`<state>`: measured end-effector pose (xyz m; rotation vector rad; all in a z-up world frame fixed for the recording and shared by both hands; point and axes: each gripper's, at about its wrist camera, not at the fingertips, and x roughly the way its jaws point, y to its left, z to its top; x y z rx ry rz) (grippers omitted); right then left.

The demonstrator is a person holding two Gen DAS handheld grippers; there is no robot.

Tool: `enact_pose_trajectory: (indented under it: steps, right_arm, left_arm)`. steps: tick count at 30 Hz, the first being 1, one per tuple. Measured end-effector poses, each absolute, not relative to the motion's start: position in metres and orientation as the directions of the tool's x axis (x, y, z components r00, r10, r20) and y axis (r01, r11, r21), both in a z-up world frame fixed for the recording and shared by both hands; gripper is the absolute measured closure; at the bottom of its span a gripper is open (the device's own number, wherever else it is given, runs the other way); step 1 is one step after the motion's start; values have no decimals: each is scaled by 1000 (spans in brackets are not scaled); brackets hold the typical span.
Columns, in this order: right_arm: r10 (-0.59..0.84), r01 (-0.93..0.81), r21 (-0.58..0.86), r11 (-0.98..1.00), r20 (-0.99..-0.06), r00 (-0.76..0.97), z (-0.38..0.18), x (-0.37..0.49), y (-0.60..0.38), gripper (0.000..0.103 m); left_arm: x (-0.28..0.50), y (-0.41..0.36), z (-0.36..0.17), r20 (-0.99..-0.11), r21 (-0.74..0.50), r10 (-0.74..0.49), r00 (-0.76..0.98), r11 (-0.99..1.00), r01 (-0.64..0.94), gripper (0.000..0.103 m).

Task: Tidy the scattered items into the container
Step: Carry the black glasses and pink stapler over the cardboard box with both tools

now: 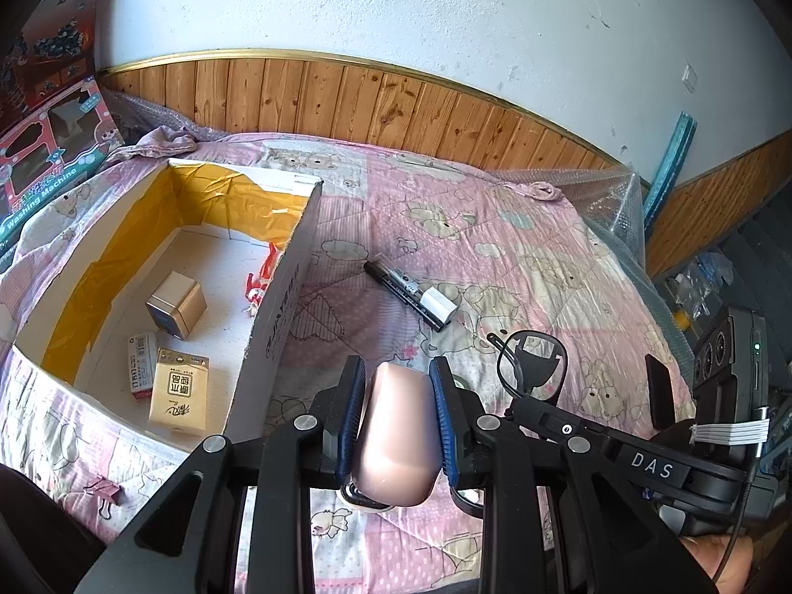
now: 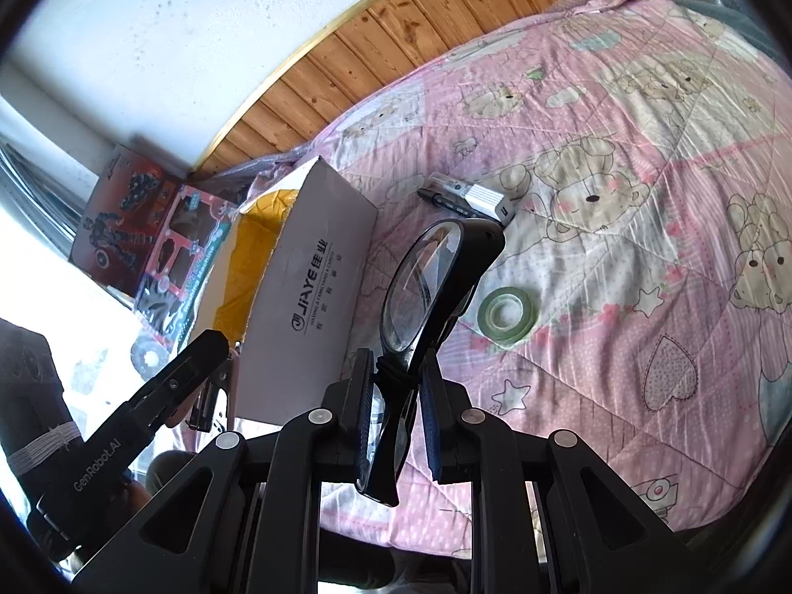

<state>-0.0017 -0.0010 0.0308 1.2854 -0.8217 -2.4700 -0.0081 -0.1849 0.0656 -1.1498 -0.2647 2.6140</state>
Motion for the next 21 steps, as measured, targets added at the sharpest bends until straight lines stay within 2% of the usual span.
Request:
enact_pose_trajectory:
  steps: [21]
  right_arm:
    - [-454,56,529,-847,-665,-593,64,-24,-51,84]
  left_arm:
    - [-20,-237,73,-670,-333,309,-675,-938,-99,75]
